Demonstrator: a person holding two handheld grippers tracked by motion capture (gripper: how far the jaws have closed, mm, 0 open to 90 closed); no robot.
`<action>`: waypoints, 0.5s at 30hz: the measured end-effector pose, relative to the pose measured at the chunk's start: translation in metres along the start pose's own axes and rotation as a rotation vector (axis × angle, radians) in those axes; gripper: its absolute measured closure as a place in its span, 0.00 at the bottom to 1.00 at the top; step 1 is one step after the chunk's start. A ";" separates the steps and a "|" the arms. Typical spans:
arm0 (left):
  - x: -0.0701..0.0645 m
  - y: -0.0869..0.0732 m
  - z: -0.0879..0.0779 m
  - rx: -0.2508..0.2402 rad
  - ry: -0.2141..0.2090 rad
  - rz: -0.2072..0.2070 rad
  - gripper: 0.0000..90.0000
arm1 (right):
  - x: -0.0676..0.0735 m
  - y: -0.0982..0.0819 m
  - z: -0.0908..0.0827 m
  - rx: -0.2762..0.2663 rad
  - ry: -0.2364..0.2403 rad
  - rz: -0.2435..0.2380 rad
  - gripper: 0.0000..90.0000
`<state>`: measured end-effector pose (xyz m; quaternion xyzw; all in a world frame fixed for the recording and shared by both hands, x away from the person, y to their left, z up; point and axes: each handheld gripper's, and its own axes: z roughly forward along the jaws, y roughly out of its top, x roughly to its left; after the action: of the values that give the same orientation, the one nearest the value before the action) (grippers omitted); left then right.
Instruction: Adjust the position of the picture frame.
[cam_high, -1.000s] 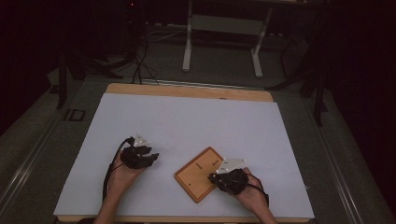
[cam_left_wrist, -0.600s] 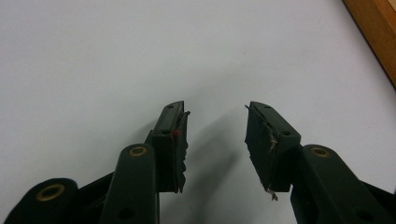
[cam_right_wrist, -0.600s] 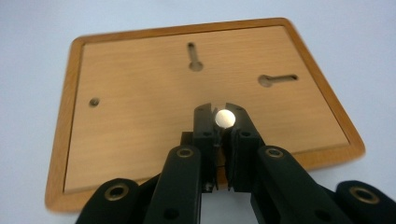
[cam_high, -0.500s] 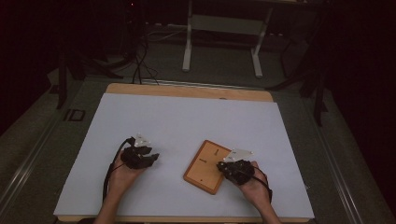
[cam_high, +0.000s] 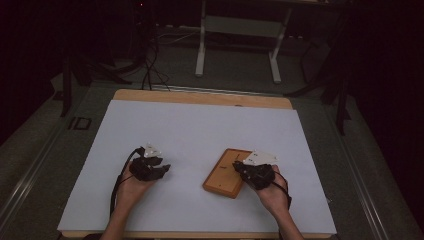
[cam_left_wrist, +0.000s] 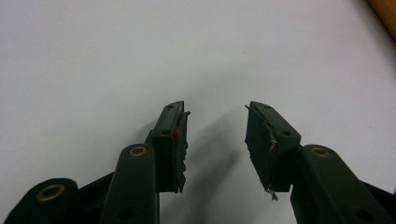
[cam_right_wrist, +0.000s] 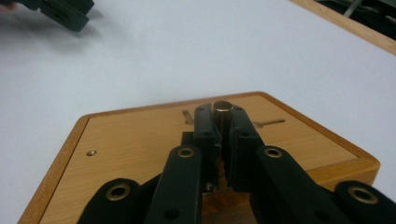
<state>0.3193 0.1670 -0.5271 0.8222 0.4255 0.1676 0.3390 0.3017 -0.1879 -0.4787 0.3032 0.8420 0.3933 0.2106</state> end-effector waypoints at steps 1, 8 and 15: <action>0.000 0.000 0.000 0.002 0.000 0.002 0.64 | 0.000 0.001 0.000 -0.007 0.005 -0.001 0.94; 0.000 0.000 0.000 0.002 0.002 0.003 0.64 | 0.007 0.009 0.003 -0.037 0.030 -0.030 0.94; 0.001 0.000 0.000 -0.001 0.004 -0.001 0.64 | 0.016 0.021 0.008 -0.070 0.085 -0.055 0.94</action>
<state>0.3195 0.1677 -0.5270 0.8215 0.4267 0.1691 0.3385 0.3020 -0.1616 -0.4689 0.2553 0.8440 0.4289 0.1960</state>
